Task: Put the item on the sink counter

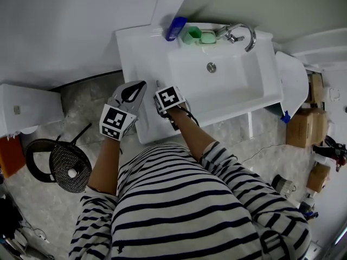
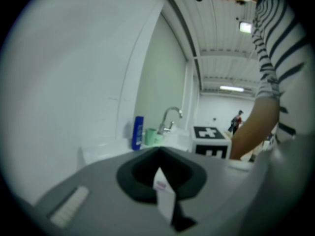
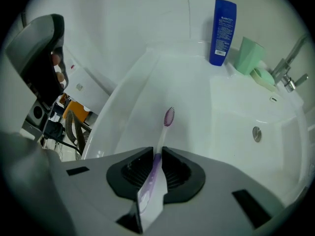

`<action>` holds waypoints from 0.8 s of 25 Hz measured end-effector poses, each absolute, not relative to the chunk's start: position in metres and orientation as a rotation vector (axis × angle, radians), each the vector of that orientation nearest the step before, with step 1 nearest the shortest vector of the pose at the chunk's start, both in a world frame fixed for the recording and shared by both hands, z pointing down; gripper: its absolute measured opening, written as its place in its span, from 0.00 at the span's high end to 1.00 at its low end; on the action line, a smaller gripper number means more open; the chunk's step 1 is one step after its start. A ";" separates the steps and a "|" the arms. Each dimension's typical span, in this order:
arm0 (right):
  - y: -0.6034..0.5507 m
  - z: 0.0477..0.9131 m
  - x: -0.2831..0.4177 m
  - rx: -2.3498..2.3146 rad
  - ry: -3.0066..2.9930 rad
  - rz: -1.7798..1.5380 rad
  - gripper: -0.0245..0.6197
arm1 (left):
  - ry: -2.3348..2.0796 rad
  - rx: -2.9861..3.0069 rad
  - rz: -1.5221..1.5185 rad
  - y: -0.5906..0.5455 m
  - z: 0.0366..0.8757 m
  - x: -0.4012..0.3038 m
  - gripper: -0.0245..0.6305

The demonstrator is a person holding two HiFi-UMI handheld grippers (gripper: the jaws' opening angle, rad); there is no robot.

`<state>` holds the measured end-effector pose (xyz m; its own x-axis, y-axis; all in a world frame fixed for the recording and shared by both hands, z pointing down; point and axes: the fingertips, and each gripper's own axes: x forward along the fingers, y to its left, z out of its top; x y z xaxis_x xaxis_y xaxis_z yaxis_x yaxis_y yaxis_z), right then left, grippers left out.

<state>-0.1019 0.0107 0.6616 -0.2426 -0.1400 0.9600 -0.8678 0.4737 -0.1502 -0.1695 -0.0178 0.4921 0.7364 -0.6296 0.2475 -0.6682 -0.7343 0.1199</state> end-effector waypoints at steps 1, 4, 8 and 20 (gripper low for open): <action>0.011 0.662 -0.098 0.875 -1.673 0.855 0.88 | -1.035 2.736 0.282 -0.018 0.493 -0.169 0.95; 0.010 0.663 -0.093 0.885 -1.667 0.830 0.90 | -1.032 2.738 0.285 -0.017 0.494 -0.168 0.95; 0.009 0.662 -0.101 0.872 -1.723 0.881 0.90 | -1.029 2.742 0.296 -0.019 0.494 -0.167 0.95; -0.003 0.638 -0.094 0.874 -1.867 0.939 0.90 | -1.012 2.754 0.331 -0.028 0.483 -0.159 0.95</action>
<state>-0.0942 -0.0028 0.6379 -0.3959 -0.2033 0.8955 -0.8402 0.4739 -0.2638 -0.1595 -0.0284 0.4829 0.7420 -0.6128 0.2719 -0.6550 -0.7491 0.0989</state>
